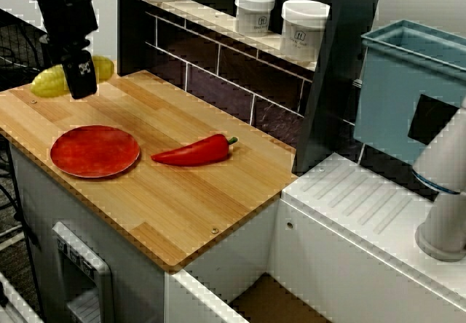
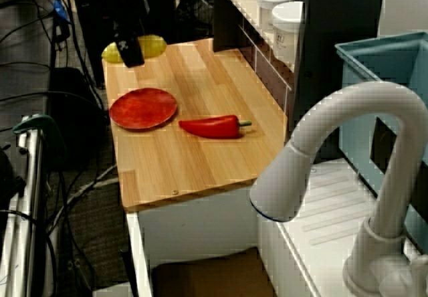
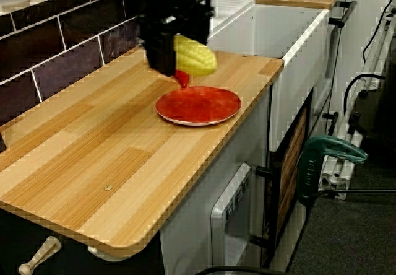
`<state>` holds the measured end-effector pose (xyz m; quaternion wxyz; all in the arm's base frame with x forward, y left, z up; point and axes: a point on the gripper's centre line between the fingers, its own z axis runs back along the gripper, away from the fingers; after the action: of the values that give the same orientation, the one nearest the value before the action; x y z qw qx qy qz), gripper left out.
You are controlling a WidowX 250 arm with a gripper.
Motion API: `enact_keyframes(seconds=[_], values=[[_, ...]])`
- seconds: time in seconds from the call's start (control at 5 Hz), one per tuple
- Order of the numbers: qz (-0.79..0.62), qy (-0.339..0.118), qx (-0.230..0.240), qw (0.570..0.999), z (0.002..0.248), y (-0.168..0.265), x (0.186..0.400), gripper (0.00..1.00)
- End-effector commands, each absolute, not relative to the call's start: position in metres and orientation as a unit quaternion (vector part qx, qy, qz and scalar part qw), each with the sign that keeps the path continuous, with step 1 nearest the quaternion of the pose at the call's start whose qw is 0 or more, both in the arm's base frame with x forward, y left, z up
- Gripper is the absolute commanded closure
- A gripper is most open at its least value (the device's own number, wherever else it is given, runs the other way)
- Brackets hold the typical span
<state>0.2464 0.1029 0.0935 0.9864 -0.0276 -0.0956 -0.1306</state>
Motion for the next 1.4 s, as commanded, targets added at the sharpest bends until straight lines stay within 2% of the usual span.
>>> enact_keyframes(seconds=[0.0,0.4,0.6,0.8,1.2], values=[[-0.178,-0.114,0.018,0.977,0.072,0.079,0.226,1.0],[-0.176,-0.084,0.035,0.98,0.045,0.08,0.232,1.0],[-0.174,-0.083,0.036,0.98,0.044,0.082,0.236,1.0],[-0.173,-0.08,0.041,0.981,0.046,0.085,0.239,0.0],[-0.171,-0.083,0.033,0.981,0.055,0.089,0.233,0.0]])
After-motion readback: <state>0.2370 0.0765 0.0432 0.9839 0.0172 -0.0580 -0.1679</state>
